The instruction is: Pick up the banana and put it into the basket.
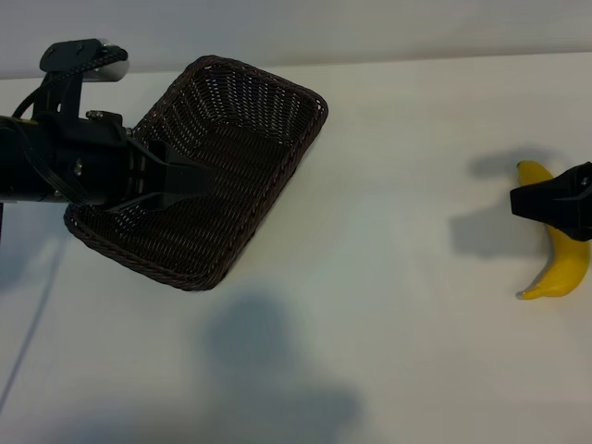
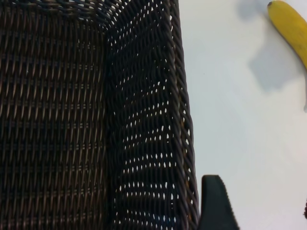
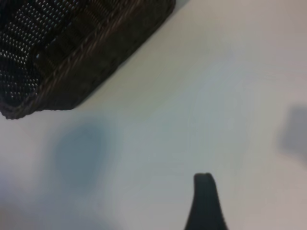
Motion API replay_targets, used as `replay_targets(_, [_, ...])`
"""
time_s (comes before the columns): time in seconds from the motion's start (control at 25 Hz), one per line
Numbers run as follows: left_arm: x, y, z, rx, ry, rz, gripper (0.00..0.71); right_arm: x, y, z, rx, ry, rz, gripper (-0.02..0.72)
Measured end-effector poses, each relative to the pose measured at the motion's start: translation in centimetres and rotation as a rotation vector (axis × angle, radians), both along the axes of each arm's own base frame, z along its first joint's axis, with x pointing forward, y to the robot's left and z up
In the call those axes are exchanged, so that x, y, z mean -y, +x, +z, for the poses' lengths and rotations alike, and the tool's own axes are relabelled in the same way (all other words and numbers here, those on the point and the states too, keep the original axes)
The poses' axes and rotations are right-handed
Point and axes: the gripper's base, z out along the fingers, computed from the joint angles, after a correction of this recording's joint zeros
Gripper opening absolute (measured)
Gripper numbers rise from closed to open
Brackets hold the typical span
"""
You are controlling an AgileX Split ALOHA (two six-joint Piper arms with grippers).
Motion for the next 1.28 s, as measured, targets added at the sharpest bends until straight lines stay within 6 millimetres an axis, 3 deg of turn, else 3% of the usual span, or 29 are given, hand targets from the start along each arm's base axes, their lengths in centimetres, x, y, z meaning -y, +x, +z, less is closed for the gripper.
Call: replay_targets(1.28, [-0.21, 0.43, 0.09, 0.026, 0.003, 0.050, 0.479, 0.01, 0.01, 0.00, 0.001, 0.000, -0.001, 0.516])
